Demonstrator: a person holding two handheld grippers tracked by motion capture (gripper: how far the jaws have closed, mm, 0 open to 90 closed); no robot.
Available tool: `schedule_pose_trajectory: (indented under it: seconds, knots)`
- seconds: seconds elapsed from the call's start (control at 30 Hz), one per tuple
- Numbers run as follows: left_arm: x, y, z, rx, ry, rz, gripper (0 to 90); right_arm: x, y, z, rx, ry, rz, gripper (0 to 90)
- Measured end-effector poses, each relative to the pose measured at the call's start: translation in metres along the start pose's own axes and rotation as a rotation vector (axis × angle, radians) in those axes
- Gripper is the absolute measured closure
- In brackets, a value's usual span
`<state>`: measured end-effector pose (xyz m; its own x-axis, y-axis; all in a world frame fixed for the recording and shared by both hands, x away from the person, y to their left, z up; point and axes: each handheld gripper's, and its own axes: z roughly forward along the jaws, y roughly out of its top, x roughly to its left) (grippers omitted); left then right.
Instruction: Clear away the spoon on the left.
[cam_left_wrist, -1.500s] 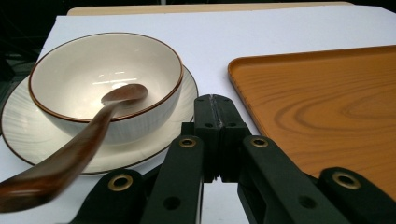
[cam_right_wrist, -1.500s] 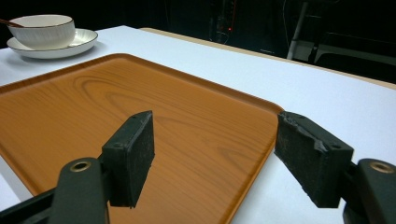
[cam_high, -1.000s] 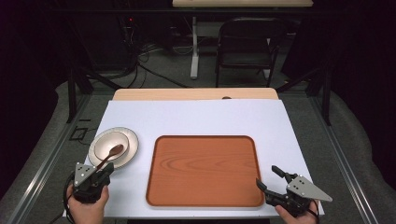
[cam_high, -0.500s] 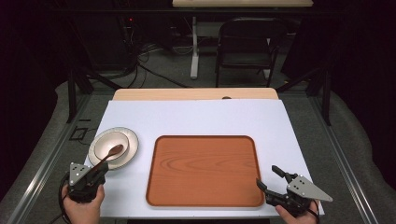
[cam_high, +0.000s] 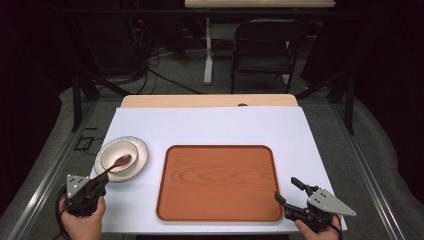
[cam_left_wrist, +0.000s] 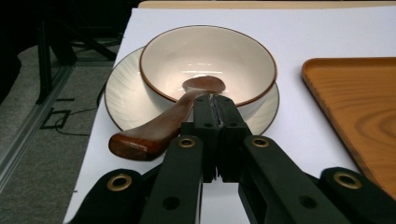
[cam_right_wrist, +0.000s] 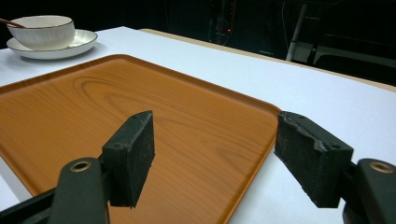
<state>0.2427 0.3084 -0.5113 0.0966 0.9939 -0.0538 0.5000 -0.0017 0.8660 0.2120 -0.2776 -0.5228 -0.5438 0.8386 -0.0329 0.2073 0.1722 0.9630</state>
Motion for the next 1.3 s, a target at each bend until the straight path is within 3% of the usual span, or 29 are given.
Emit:
schedule_pose_trajectory:
  seconds: [0.67,1.3]
  knots:
    - [0.023,-0.001,0.002,-0.034,0.055,-0.056,87.7,0.000,0.000,0.001,0.004,0.002,0.004,28.1]
    - [0.048,0.018,0.019,-0.039,0.162,-0.099,86.2,0.001,-0.001,0.002,0.010,-0.004,0.001,28.1]
